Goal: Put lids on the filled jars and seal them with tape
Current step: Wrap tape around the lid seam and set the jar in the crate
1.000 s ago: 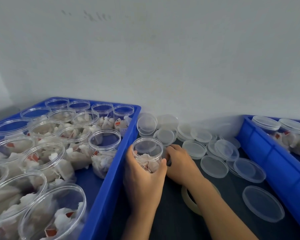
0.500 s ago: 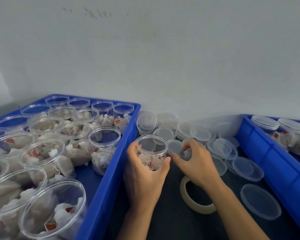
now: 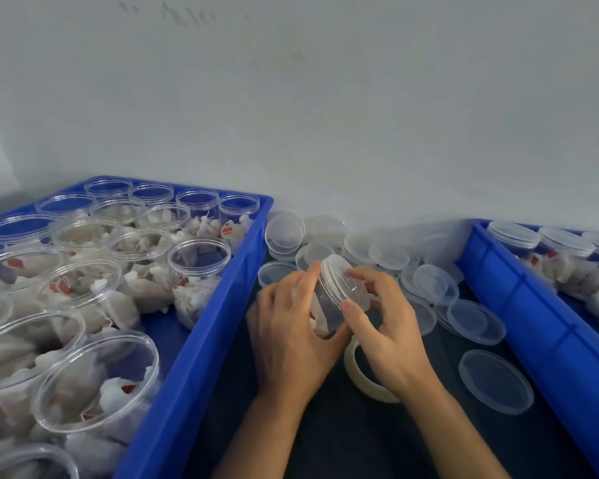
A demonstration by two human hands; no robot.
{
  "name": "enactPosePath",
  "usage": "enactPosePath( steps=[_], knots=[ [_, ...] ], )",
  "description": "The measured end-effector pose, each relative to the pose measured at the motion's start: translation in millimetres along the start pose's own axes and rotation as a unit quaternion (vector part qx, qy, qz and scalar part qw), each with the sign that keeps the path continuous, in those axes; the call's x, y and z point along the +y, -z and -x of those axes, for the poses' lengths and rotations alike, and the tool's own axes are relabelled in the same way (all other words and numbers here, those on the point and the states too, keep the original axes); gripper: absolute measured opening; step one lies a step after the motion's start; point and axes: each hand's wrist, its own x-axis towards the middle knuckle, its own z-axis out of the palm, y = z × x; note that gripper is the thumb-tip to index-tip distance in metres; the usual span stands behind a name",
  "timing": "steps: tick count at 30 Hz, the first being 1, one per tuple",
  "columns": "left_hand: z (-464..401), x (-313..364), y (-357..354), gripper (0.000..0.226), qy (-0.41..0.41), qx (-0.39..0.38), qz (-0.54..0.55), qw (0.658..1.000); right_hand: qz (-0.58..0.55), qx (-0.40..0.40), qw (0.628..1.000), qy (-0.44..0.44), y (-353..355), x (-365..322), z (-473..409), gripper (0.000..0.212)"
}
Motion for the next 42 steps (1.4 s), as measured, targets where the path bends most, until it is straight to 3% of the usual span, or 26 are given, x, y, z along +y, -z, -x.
enactPosePath(
  steps=[9, 14, 23, 29, 39, 42],
  knots=[
    [3.5, 5.7, -2.8, 0.084, -0.105, -0.033, 0.027, 0.994, 0.015, 0.032, 0.999, -0.020, 16.4, 8.2, 32.2, 0.035],
    [4.2, 3.6, -2.1, 0.086, -0.130, -0.050, 0.026, 0.990, 0.041, 0.007, 0.999, -0.009, 24.5, 11.8, 40.7, 0.035],
    [1.2, 3.1, 9.5, 0.092, -0.124, -0.088, 0.056, 0.987, 0.052, -0.058, 0.997, 0.017, 33.9, 13.9, 40.3, 0.046],
    [-5.2, 1.5, 22.0, 0.098, -0.094, -0.161, 0.082, 0.979, 0.030, -0.061, 0.997, 0.038, 30.5, 17.0, 36.9, 0.044],
    [-0.2, 13.3, 21.3, 0.098, -0.093, -0.153, 0.058, 0.982, 0.082, 0.029, 0.996, -0.003, 22.7, 9.4, 39.8, 0.028],
    [-0.3, 13.5, 20.6, 0.097, -0.078, -0.157, 0.061, 0.983, 0.018, 0.030, 0.999, -0.013, 25.6, 6.9, 41.1, 0.034]
  ],
)
